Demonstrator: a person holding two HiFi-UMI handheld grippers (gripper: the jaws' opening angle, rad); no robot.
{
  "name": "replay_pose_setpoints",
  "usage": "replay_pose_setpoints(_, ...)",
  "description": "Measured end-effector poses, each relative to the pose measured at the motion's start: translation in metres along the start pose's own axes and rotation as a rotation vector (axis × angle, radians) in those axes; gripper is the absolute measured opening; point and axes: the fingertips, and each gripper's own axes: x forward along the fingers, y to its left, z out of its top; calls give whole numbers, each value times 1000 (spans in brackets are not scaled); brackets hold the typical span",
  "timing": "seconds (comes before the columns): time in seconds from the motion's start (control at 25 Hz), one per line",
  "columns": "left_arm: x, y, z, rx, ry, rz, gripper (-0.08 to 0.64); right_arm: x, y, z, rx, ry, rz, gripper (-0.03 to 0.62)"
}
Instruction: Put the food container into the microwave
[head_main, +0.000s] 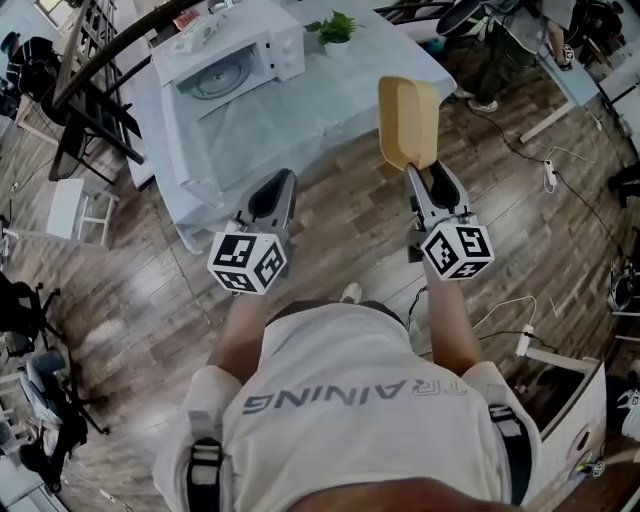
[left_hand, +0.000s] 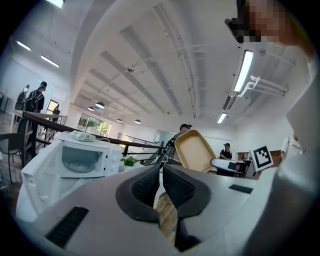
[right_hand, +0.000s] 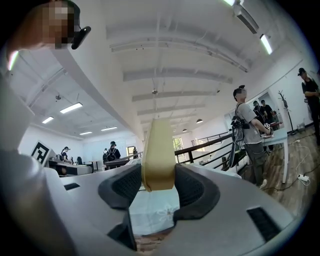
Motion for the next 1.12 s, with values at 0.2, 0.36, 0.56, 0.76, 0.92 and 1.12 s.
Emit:
replay_pose_setpoints(0.2,43,-16,-4,0,-10,24,48,11,-48,4,3,6,23,224)
replay_pose_setpoints(0.36,66,-22,-11,1,-1,37,48,24,-71,1,18,16,41,224)
replay_pose_setpoints(0.56,94,-13,-16,-11,9,55,48,53,-88,-4,30,33,68,224)
replay_pose_setpoints(0.76,127,14,-14,-22,17,79,48,101,-95,-11,33,61,108,224)
replay_pose_setpoints(0.92,152,42,-1,-21,5,111,48,146,-90,-12,21,84,166,224)
replay_pose_setpoints(1.12,171,89,10,-26,7,173,48,207,-80,-14,27,105,231,224)
